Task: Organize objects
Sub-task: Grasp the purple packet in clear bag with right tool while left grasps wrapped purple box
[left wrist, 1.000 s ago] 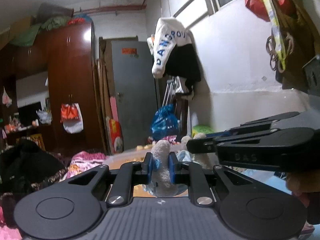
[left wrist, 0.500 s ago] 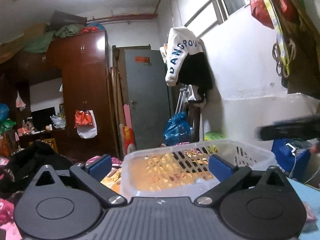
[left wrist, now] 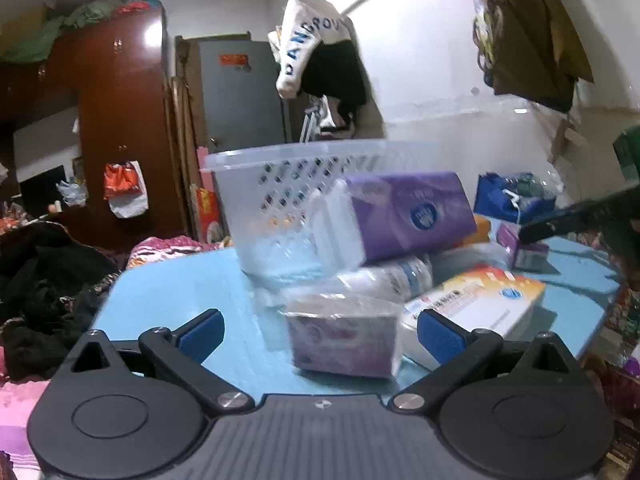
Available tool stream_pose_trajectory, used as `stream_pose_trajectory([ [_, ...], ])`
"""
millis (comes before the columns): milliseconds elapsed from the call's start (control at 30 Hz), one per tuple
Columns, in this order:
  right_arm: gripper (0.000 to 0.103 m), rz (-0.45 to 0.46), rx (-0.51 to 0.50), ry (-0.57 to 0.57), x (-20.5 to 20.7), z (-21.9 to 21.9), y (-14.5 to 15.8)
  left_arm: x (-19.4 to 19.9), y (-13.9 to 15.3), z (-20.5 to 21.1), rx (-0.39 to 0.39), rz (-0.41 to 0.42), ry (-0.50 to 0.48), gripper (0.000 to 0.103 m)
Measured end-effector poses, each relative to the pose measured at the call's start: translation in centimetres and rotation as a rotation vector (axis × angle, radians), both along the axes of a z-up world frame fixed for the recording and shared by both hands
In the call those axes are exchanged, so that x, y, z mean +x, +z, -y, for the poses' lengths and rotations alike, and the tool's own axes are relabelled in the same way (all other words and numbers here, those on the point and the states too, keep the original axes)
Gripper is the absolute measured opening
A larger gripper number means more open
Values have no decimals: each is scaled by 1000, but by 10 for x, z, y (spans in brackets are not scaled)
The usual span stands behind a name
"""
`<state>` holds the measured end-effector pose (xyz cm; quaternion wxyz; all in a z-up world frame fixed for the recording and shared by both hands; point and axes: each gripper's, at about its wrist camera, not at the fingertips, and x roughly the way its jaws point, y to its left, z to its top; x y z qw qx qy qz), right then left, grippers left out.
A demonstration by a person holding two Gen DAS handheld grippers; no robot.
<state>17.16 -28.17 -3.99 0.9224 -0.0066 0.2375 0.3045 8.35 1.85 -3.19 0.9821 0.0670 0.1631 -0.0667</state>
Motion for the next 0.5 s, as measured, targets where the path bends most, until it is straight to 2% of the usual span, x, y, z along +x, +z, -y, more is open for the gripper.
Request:
stream_pose_trajectory([
  [100, 100, -5, -37, -2, -1, 0, -10, 2, -5, 5, 10, 1, 16, 103],
  [167, 99, -6, -24, -5, -1, 5, -11, 1, -7, 3, -3, -3, 28, 101],
  [233, 93, -2, -13, -14, -2, 7, -12, 1, -8, 0, -26, -4, 29, 98],
  [267, 84, -13, -12, -8, -1, 7, -14, 2, -8, -2, -34, -3, 28, 96],
  [300, 81, -23, -9, 1, 1, 7, -15, 2, -8, -3, -40, -2, 25, 95],
  [433, 80, -43, -6, 22, 3, 8, -17, 3, -9, -3, -33, -6, -7, 89],
  [500, 76, -38, -20, 24, 2, 6, -17, 3, -8, -2, -21, -10, -14, 89],
])
